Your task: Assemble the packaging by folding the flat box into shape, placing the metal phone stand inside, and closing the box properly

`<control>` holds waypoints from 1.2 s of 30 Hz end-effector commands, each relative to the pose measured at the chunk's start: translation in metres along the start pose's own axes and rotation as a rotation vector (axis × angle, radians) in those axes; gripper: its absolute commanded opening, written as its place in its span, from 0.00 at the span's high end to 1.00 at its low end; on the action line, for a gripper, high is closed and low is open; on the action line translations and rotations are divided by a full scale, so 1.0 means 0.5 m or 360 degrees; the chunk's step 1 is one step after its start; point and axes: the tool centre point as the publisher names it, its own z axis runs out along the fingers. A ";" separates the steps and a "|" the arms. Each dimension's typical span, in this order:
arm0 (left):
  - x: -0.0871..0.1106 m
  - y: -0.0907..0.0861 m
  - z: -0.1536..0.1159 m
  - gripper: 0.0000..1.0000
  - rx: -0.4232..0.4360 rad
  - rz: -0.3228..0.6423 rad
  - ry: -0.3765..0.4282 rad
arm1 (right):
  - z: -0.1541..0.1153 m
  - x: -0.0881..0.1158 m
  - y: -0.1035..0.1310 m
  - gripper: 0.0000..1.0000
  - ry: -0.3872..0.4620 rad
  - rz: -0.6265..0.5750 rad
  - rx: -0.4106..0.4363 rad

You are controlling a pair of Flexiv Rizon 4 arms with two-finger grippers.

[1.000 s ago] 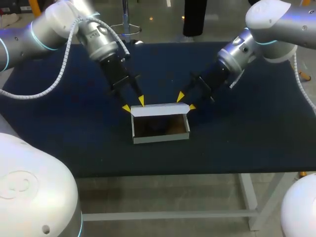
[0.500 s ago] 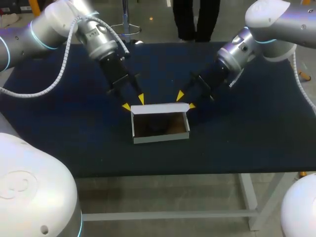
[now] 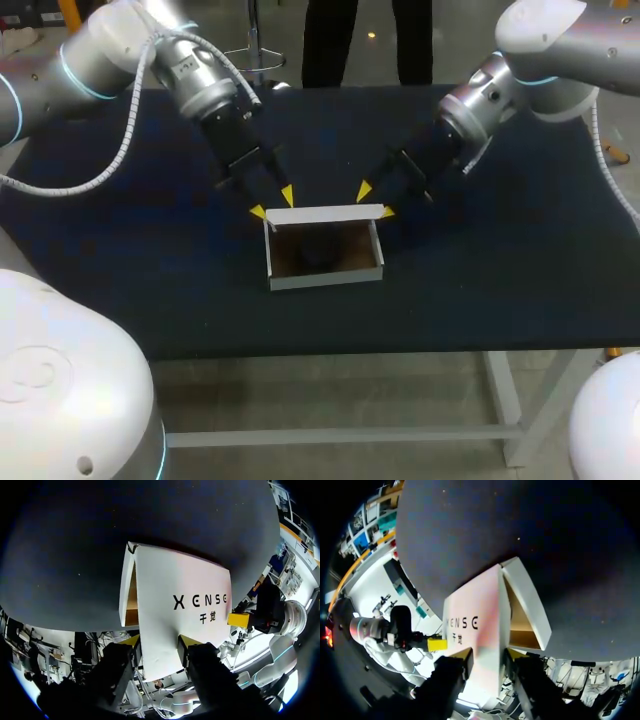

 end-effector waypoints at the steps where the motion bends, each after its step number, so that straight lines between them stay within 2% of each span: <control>1: 0.006 -0.011 0.000 0.52 -0.0040 0.0000 0.0018 | 0.005 0.009 0.006 0.55 -0.0006 0.0001 0.0017; 19: 0.011 -0.017 -0.004 0.53 -0.0071 -0.0065 0.0075 | 0.011 0.005 0.006 0.55 -0.0003 0.0003 0.0025; 36: 0.007 -0.024 -0.014 0.54 -0.0107 -0.0107 0.0183 | 0.012 0.003 0.006 0.55 -0.0004 0.0007 0.0027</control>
